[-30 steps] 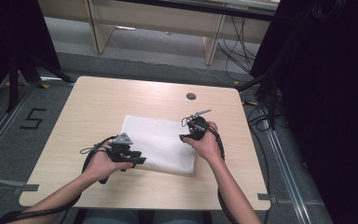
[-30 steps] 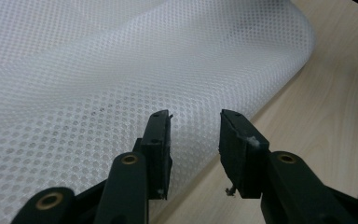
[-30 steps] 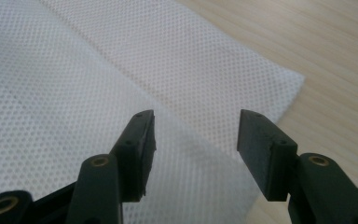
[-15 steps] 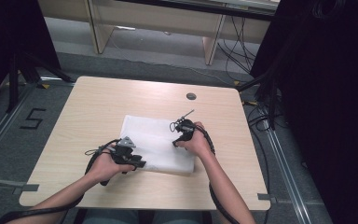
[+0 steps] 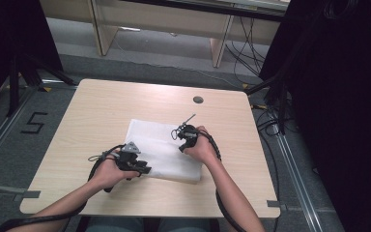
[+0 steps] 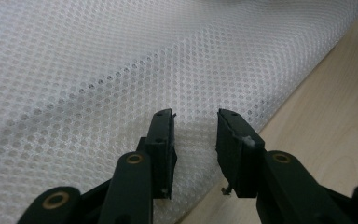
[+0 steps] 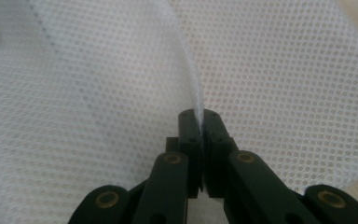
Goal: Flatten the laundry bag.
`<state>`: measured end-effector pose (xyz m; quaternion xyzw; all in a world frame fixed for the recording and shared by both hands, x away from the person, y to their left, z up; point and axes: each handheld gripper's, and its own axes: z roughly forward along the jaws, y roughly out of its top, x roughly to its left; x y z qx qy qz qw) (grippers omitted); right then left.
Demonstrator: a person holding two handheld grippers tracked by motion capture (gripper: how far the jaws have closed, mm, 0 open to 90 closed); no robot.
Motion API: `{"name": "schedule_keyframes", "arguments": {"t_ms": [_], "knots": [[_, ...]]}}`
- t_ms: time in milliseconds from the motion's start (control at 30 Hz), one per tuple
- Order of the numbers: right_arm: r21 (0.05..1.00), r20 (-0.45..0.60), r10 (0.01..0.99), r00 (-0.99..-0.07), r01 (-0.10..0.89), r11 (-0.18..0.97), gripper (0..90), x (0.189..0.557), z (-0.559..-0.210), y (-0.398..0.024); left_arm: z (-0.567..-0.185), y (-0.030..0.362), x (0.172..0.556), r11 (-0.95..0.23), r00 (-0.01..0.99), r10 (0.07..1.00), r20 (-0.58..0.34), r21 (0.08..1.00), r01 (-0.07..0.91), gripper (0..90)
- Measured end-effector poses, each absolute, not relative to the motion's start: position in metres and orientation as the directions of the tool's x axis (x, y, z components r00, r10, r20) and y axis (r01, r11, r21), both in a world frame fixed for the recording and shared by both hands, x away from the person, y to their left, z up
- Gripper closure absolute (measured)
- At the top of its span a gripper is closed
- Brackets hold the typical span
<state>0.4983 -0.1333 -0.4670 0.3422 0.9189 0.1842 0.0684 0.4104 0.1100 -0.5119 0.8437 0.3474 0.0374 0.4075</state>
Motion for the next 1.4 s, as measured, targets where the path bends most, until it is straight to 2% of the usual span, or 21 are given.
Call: {"name": "schedule_keyframes", "arguments": {"t_ms": [100,167,200,333,367,433,467,567,700,733,867,967,1033,1167,1200,1267,1367,1400], "knots": [[0.413,-0.023,0.646,-0.763,0.581,0.701,88.9,0.492,-0.455,-0.133,-0.510,0.109,0.409,-0.424,0.755,0.618,-0.220,0.715,0.556,66.3],[0.433,-0.043,0.634,-0.772,0.557,0.708,89.0,0.489,-0.446,-0.134,-0.505,0.108,0.407,-0.430,0.771,0.609,-0.186,0.739,0.518,68.5],[0.443,-0.049,0.629,-0.776,0.548,0.710,88.9,0.488,-0.443,-0.135,-0.504,0.106,0.405,-0.414,0.769,0.606,-0.205,0.744,0.524,69.6],[0.476,-0.029,0.642,-0.766,0.554,0.683,89.0,0.480,-0.433,-0.136,-0.499,0.095,0.396,-0.442,0.805,0.559,-0.200,0.750,0.492,73.0],[0.470,-0.012,0.664,-0.748,0.581,0.664,88.9,0.476,-0.430,-0.136,-0.499,0.095,0.396,-0.442,0.805,0.559,-0.200,0.750,0.492,73.0],[0.490,-0.013,0.653,-0.757,0.565,0.664,88.9,0.472,-0.425,-0.137,-0.506,0.092,0.396,-0.498,0.818,0.548,-0.177,0.717,0.488,73.0],[0.491,0.001,0.665,-0.747,0.580,0.650,88.9,0.468,-0.422,-0.136,-0.509,0.091,0.396,-0.485,0.813,0.551,-0.188,0.720,0.496,73.1],[0.530,0.000,0.637,-0.771,0.540,0.654,88.9,0.459,-0.412,-0.136,-0.510,0.092,0.399,-0.482,0.810,0.553,-0.193,0.719,0.501,73.3],[0.549,0.012,0.633,-0.774,0.534,0.642,89.0,0.445,-0.400,-0.134,-0.510,0.092,0.399,-0.480,0.807,0.560,-0.186,0.721,0.499,73.2],[0.560,-0.005,0.612,-0.791,0.504,0.657,89.0,0.443,-0.398,-0.134,-0.510,0.092,0.399,-0.478,0.806,0.563,-0.186,0.722,0.500,73.2],[0.568,-0.009,0.603,-0.798,0.492,0.660,88.9,0.429,-0.394,-0.133,-0.503,0.091,0.394,-0.493,0.815,0.551,-0.181,0.717,0.493,73.4],[0.576,-0.010,0.614,-0.789,0.497,0.649,88.9,0.425,-0.394,-0.135,-0.497,0.087,0.387,-0.536,0.849,0.504,-0.159,0.713,0.452,78.8],[0.583,-0.018,0.618,-0.786,0.494,0.645,88.9,0.424,-0.394,-0.137,-0.498,0.084,0.385,-0.538,0.850,0.502,-0.161,0.711,0.452,79.0],[0.599,-0.029,0.608,-0.794,0.473,0.647,88.8,0.420,-0.390,-0.137,-0.508,0.084,0.390,-0.562,0.841,0.520,-0.151,0.681,0.469,79.9],[0.596,-0.022,0.617,-0.787,0.485,0.640,88.8,0.416,-0.388,-0.137,-0.509,0.082,0.389,-0.526,0.824,0.540,-0.173,0.695,0.490,79.8],[0.599,-0.015,0.604,-0.797,0.477,0.643,88.7,0.413,-0.386,-0.138,-0.509,0.085,0.392,-0.554,0.834,0.533,-0.142,0.686,0.471,79.7],[0.604,-0.016,0.601,-0.799,0.471,0.643,88.6,0.406,-0.386,-0.136,-0.510,0.084,0.392,-0.533,0.817,0.555,-0.157,0.687,0.495,79.5],[0.615,-0.033,0.570,-0.821,0.433,0.659,88.5,0.407,-0.387,-0.136,-0.510,0.084,0.392,-0.538,0.821,0.550,-0.153,0.686,0.489,79.3]]}}
